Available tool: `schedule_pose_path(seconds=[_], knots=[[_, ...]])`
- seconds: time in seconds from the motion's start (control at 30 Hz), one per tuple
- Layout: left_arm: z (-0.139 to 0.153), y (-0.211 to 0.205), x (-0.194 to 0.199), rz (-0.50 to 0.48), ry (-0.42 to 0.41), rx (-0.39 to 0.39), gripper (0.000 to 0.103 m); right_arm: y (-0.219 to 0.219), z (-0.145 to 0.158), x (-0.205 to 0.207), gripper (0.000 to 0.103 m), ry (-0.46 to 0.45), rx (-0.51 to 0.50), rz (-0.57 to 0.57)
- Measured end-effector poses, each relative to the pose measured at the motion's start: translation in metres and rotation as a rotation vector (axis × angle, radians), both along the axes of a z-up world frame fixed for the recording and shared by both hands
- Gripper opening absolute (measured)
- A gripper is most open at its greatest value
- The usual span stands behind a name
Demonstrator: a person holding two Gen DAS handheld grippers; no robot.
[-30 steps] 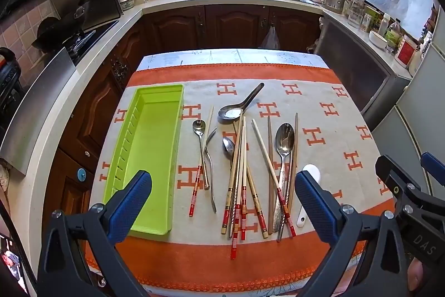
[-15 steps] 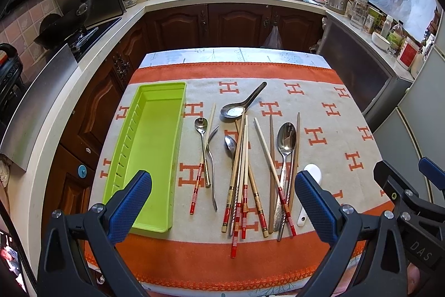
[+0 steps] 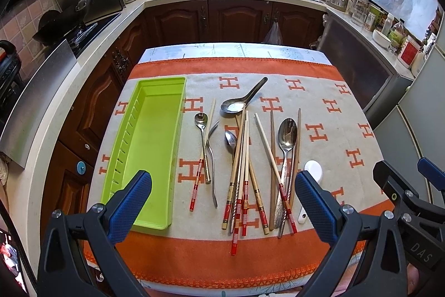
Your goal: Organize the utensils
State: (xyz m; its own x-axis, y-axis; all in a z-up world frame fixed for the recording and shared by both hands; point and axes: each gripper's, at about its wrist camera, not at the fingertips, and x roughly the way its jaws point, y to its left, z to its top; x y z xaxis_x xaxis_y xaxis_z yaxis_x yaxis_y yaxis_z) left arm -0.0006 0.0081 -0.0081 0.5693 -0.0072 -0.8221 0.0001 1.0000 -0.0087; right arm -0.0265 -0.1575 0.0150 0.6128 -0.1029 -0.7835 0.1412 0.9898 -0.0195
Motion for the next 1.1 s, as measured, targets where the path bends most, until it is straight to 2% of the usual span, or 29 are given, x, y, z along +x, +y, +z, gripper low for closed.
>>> schedule_pose_path(seconds=[1.1], knots=[[-0.006,0.0076,-0.0047,0.006,0.017,-0.015,0.102,0.0035,-0.0028,0.0014,0.103,0.019,0.029,0.029]])
